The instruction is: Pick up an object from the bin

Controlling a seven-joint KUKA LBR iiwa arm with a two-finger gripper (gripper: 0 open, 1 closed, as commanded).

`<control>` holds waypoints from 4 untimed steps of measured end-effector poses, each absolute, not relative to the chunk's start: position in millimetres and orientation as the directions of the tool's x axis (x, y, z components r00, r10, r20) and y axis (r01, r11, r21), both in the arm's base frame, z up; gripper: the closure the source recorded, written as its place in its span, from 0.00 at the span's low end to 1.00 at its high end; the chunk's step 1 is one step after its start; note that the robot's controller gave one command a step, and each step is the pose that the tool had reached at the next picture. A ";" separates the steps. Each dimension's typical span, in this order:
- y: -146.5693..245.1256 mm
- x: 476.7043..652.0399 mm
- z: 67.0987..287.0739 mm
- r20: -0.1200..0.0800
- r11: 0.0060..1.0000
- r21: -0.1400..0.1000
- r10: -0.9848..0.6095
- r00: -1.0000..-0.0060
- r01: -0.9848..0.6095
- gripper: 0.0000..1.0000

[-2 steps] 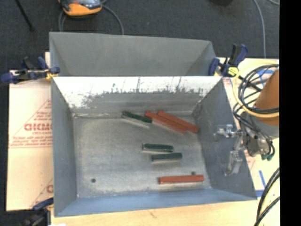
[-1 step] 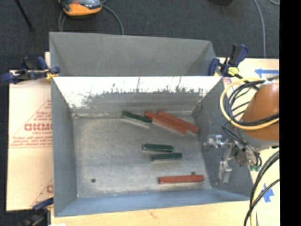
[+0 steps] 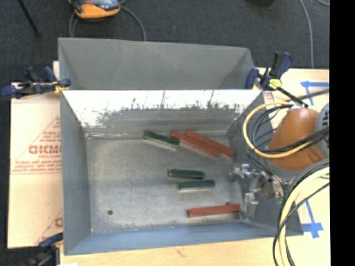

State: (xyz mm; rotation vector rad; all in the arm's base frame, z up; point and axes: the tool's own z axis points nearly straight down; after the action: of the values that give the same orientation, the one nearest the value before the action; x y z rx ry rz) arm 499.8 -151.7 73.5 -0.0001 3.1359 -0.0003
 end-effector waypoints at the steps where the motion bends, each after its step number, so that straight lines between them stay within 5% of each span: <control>1: -119.0 484.6 81.1 0.000 0.999 -0.001 -0.043 -0.999 -0.043 0.00; 2: -110.8 481.6 88.3 0.000 0.998 -0.001 -0.057 -0.998 -0.057 0.00; 3: -103.4 484.6 133.9 0.001 0.999 0.001 -0.044 -0.999 -0.044 0.00; 4: -92.6 477.9 80.1 -0.005 0.994 -0.003 -0.113 -0.994 -0.113 1.00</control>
Offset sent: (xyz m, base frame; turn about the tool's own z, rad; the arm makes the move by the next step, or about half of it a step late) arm -0.0272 0.0150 -0.0035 -0.2832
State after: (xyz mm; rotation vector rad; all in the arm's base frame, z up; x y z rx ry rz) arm 477.9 -92.6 80.1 -0.1783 3.1312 -0.0037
